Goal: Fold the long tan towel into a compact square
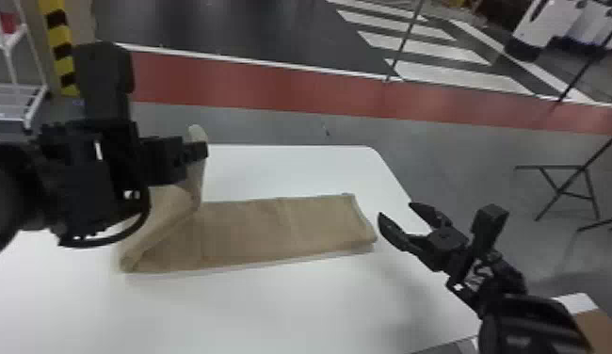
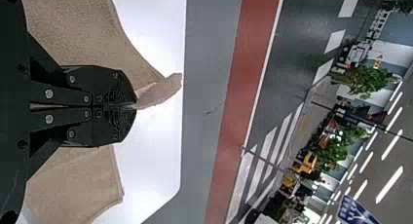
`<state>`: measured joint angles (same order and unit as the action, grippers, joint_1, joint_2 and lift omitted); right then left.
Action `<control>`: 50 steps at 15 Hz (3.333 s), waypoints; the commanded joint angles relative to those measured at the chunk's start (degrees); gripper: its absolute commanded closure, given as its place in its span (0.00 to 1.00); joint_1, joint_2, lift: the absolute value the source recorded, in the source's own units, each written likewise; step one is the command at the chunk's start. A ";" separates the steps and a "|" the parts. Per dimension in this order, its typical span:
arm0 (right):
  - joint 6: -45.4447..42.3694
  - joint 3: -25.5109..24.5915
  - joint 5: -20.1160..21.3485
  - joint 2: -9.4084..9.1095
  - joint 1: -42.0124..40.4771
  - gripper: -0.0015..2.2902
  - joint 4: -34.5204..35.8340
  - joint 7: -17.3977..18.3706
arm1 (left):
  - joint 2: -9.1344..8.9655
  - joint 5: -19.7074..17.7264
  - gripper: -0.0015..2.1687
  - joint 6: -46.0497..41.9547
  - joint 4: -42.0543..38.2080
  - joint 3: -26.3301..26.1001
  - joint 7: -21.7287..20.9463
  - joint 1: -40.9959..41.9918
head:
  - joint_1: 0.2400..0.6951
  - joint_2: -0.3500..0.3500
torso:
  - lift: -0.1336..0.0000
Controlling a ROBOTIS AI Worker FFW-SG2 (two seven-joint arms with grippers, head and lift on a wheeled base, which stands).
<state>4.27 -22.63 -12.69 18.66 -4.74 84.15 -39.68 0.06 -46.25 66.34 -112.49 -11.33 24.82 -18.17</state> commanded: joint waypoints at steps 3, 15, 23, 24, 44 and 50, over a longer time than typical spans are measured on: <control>-9.58 -0.66 -3.57 0.86 -0.09 0.04 -6.81 -1.10 | -0.21 12.06 0.87 -11.89 4.04 -13.19 3.48 0.50 | 0.94 0.00 | 0.07; -17.14 -1.37 -7.26 3.05 0.08 0.04 -14.10 -2.42 | -0.21 12.50 0.87 -25.77 16.08 -21.89 5.77 2.00 | 1.00 0.00 | 0.07; -14.15 -1.37 -8.58 1.91 -1.15 0.04 -9.97 -2.51 | -0.21 12.15 0.02 -31.57 16.52 -22.42 0.58 3.67 | 1.00 0.00 | 0.07; -11.87 -0.84 -8.49 1.38 -1.41 0.04 -7.95 -1.89 | -0.21 12.24 0.03 -32.10 15.29 -21.72 -0.12 4.54 | 1.00 0.00 | 0.07; 28.21 24.65 -1.29 -9.87 4.65 0.21 13.32 21.22 | 14.26 28.32 0.04 -32.10 -4.75 -3.08 -11.28 27.57 | 1.00 0.47 | 0.07; 29.97 25.88 1.17 -10.13 6.94 0.25 9.71 21.22 | 14.17 28.50 0.04 -32.10 -5.89 -3.26 -11.19 28.63 | 1.00 0.47 | 0.07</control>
<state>34.35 2.96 -11.79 8.60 1.66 94.99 -18.46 14.24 -17.82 34.24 -117.96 -14.84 13.59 10.04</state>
